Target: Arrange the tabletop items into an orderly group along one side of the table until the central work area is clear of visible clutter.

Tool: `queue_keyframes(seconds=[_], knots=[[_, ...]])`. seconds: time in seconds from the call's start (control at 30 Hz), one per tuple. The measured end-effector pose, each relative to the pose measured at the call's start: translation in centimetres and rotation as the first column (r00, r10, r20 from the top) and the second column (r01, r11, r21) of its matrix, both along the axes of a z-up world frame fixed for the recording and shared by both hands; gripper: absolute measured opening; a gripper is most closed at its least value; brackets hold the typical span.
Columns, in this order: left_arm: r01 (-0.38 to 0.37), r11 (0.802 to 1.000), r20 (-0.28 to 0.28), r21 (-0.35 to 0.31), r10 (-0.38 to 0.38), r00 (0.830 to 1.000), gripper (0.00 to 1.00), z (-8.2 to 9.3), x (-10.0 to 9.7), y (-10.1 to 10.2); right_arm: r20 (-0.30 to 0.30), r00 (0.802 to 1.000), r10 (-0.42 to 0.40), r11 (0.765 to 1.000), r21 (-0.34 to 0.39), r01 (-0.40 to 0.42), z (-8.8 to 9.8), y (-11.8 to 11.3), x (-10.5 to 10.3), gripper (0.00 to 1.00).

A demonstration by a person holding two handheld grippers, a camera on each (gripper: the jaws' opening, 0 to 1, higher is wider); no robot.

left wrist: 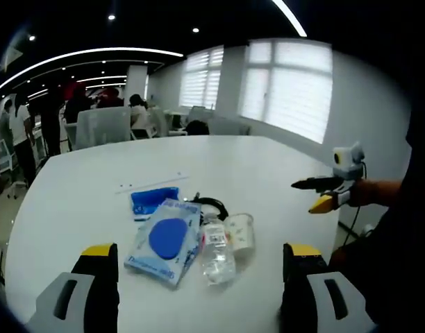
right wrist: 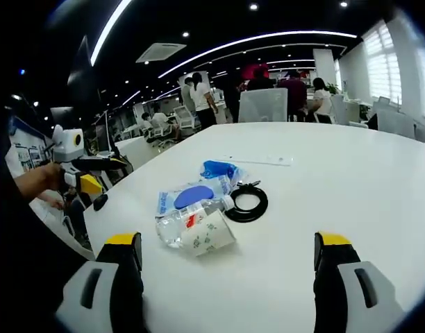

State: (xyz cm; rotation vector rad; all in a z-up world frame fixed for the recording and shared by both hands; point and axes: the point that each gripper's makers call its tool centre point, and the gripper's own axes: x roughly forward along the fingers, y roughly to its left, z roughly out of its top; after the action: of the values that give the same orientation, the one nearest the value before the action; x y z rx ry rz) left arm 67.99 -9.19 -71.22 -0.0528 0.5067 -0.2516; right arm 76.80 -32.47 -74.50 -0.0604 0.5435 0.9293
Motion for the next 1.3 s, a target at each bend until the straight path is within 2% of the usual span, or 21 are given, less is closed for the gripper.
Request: queue_keyframes(seconds=[0.4, 0.93, 1.3], knots=[[0.011, 1.0, -0.006, 0.005, -0.011, 1.0, 0.98, 0.55, 0.01, -0.34, -0.005, 1.0, -0.004, 1.0, 0.002, 0.004, 0.1, -0.23, -0.04, 1.0], [0.015, 1.0, -0.024, 0.008, -0.014, 1.0, 0.95, 0.35, 0.07, -0.18, 0.001, 1.0, 0.007, 1.0, -0.014, -0.007, 0.16, -0.1, -0.03, 1.0], [0.035, 0.999, -0.032, 0.008, -0.035, 0.999, 0.94, 0.23, 0.49, -0.62, 0.011, 1.0, -0.023, 1.0, 0.001, 0.023, 0.69, -0.54, -0.08, 1.0]])
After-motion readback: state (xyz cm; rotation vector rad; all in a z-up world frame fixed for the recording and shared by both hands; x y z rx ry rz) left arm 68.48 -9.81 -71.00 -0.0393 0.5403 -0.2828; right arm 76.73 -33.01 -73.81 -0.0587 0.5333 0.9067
